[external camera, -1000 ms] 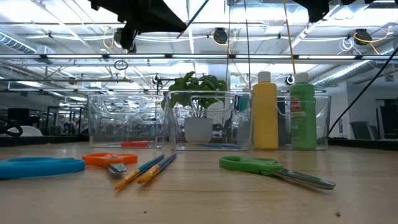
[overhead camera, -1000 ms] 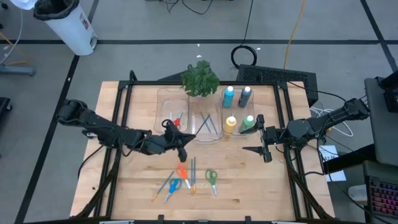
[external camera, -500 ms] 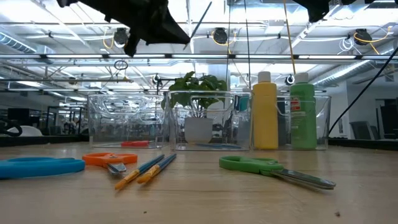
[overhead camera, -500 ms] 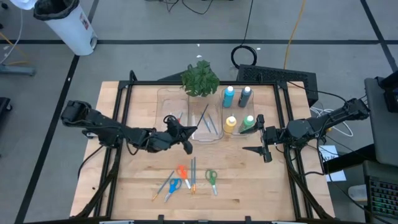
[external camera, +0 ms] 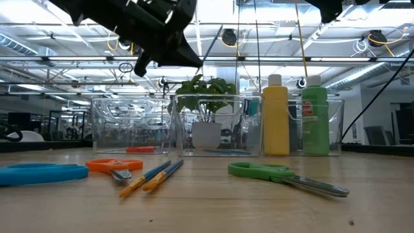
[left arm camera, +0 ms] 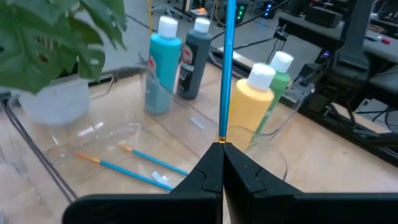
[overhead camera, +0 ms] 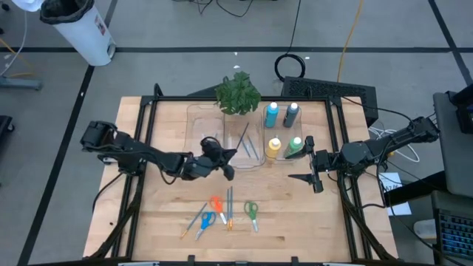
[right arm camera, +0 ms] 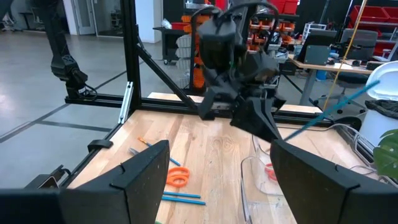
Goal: Pick & Place Paint Supplies
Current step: Put the blue paintbrush into the middle transparent bin
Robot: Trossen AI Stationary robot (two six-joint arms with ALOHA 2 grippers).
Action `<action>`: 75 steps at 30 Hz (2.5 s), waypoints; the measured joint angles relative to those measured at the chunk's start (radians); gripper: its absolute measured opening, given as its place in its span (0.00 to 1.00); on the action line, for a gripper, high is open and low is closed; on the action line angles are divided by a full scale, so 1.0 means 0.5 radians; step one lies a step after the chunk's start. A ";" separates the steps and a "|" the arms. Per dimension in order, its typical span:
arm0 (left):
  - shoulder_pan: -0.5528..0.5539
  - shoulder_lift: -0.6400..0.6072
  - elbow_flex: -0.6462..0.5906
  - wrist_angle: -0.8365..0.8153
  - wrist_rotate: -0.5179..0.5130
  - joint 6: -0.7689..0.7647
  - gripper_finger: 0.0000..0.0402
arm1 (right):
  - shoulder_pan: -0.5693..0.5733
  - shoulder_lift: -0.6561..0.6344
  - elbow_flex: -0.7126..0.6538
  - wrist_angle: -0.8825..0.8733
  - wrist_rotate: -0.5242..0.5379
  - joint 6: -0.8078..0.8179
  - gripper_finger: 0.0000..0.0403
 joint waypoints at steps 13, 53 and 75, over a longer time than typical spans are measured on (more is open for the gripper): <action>0.042 0.211 0.000 0.096 0.042 -0.144 0.00 | 0.000 0.005 -0.001 -0.001 0.000 0.000 0.67; 0.044 0.249 0.000 0.126 0.050 -0.202 0.01 | 0.000 0.031 -0.001 0.005 0.001 -0.001 0.67; 0.044 0.248 0.000 0.125 0.060 -0.207 0.01 | 0.000 0.031 -0.001 0.005 0.001 0.000 0.67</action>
